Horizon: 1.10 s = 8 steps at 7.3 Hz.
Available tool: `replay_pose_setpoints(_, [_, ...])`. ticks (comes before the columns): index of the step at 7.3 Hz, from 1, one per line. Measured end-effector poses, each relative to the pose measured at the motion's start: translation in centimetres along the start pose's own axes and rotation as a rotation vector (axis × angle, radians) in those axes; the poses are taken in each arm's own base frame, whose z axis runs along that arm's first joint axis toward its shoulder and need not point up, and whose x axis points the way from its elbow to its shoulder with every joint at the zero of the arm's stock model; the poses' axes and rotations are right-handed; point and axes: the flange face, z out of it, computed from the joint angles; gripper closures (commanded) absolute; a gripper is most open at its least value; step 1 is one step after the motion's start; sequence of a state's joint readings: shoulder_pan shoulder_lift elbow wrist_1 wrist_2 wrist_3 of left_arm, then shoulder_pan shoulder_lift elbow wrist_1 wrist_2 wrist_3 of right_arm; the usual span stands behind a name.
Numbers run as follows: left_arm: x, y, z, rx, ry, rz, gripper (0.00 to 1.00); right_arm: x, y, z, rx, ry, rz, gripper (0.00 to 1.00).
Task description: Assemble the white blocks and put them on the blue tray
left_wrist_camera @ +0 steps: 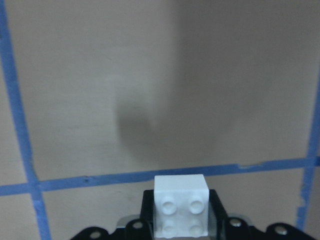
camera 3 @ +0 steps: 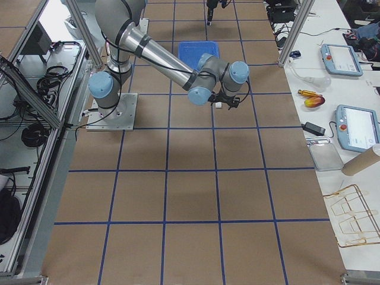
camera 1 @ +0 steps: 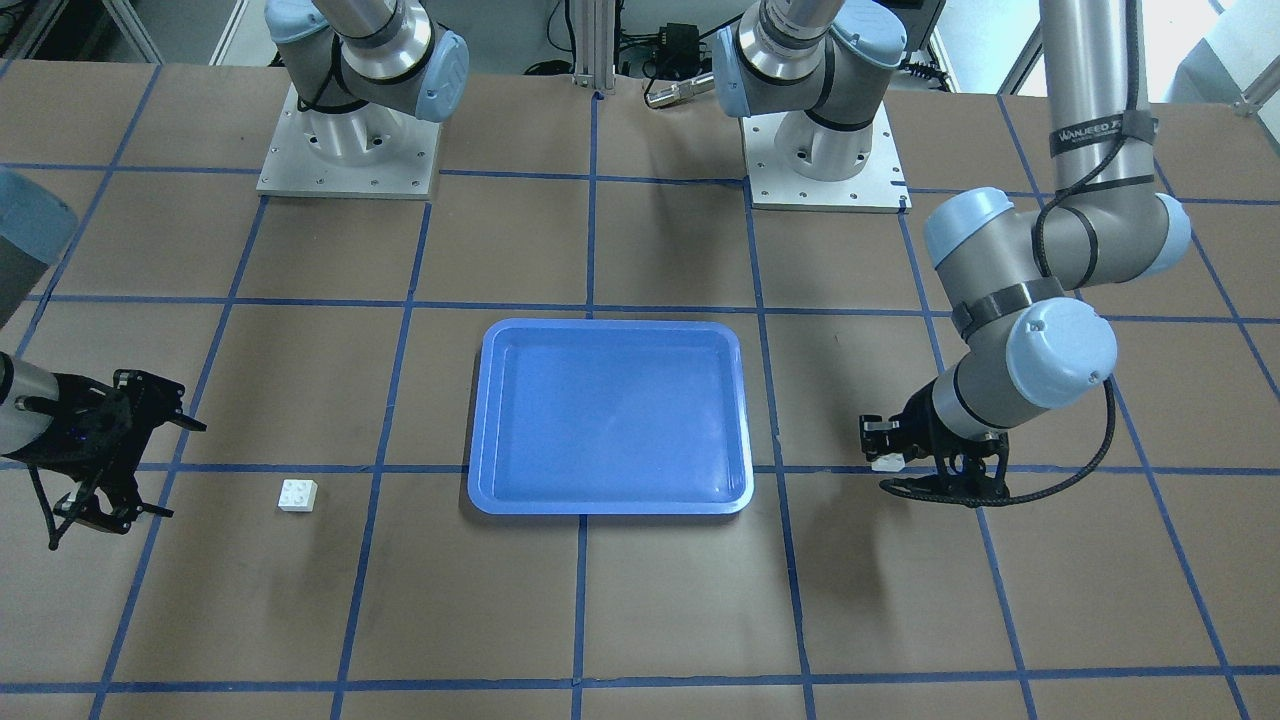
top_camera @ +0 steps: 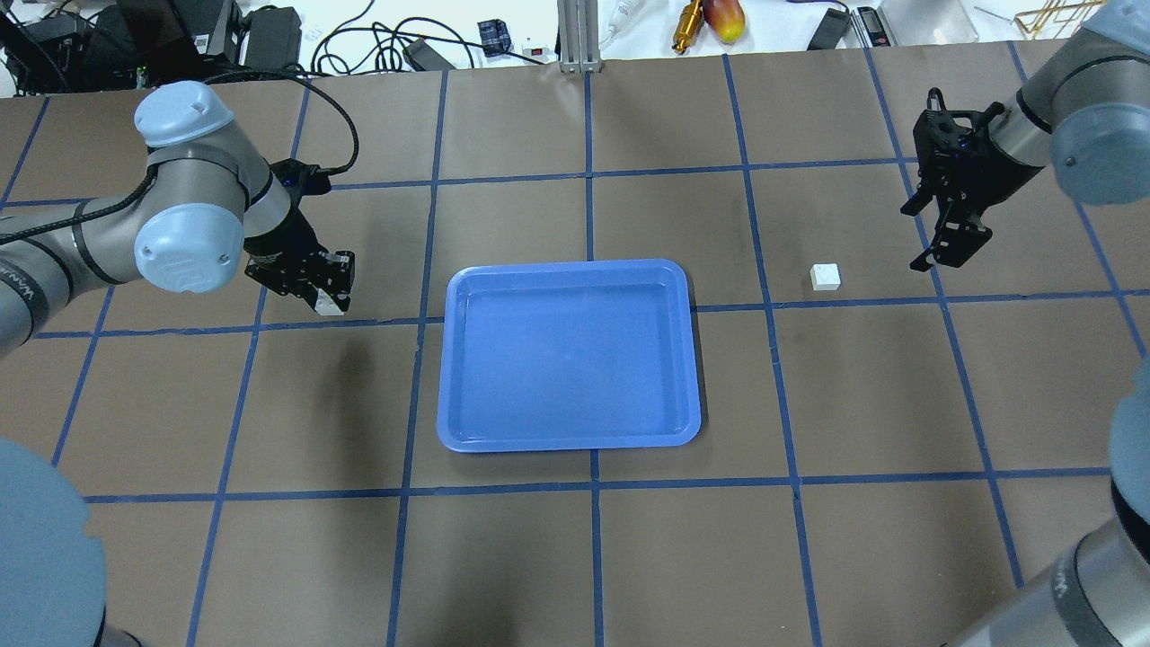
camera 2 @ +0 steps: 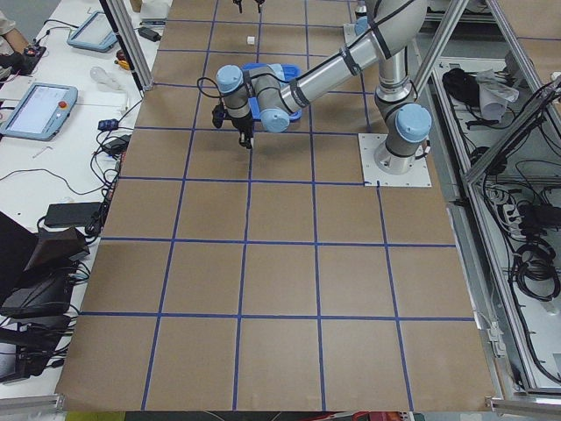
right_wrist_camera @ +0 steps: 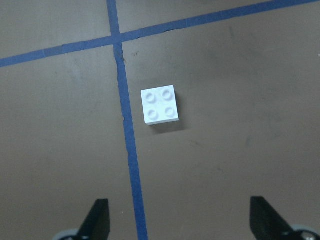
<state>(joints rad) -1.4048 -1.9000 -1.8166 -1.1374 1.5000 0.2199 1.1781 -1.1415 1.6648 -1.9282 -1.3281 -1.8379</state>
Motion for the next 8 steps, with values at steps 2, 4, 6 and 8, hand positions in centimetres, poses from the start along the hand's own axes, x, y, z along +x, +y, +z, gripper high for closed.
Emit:
replay_pose_setpoints(2, [8.4,1.5,-0.4,-0.002,0.040,-0.024,0.67,0.7,-0.3,1.7,0.090,0.006,-0.064,0.00])
replay_pose_setpoints(4, [16.9,2.9,1.6,-0.009,0.029,-0.037,0.68,1.1,-0.3,4.0,0.164,-0.012,-0.083,0.00])
replay_pose_setpoints(6, [21.9,4.1,3.7,-0.012,0.010,-0.054,0.68,1.2,-0.3,5.5,0.186,-0.039,-0.073,0.00])
replay_pose_setpoints(8, [23.8,4.1,5.8,-0.004,-0.011,-0.100,0.68,0.9,-0.4,6.6,0.194,-0.064,-0.071,0.00])
